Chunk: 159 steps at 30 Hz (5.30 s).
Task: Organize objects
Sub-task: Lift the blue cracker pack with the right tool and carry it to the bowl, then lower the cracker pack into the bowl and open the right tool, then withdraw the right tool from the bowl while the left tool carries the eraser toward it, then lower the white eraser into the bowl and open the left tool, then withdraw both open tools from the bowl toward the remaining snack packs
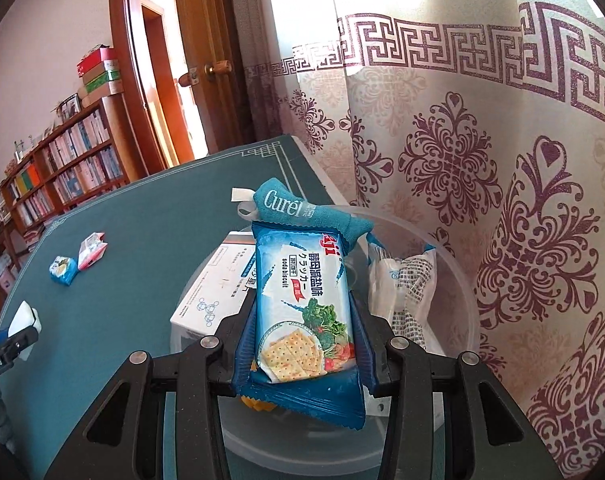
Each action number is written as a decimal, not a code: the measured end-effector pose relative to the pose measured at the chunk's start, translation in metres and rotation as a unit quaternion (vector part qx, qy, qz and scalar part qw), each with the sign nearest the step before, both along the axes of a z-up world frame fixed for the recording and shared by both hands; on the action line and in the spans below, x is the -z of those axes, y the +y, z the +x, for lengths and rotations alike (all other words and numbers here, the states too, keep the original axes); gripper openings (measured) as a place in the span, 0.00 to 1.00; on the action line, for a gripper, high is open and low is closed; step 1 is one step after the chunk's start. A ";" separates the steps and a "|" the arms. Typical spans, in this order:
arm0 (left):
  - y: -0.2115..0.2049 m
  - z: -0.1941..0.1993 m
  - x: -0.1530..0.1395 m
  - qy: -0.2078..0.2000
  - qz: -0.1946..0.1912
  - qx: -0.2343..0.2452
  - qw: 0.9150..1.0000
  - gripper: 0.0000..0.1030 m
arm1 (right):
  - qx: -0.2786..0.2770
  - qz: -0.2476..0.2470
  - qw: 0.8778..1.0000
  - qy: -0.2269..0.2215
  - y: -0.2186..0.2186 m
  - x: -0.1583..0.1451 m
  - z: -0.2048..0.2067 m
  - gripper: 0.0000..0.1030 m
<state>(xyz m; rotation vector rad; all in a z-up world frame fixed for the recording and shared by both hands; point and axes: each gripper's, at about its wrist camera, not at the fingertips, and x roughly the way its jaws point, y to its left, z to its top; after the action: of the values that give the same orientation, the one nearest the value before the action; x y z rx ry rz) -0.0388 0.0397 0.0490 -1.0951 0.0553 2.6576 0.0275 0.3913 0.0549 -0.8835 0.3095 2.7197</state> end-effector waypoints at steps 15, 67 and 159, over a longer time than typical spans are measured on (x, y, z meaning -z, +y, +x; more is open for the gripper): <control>0.022 0.003 0.003 -0.007 -0.001 0.018 1.000 0.59 | 0.011 -0.004 1.000 -0.007 0.010 0.006 -0.013 0.43; 0.241 0.018 -0.041 0.020 0.009 0.241 0.970 0.60 | -0.058 0.015 0.998 0.025 -0.001 0.009 0.069 0.43; -0.030 -0.067 0.010 -0.058 0.071 -0.091 0.992 0.96 | -0.170 0.031 0.984 0.046 -0.113 -0.008 0.030 0.56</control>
<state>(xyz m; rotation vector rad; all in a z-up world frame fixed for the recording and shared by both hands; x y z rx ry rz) -0.1058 0.0093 0.0390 -1.2576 -0.2633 2.6980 0.0580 0.2786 0.0628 -0.8625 0.0965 3.0697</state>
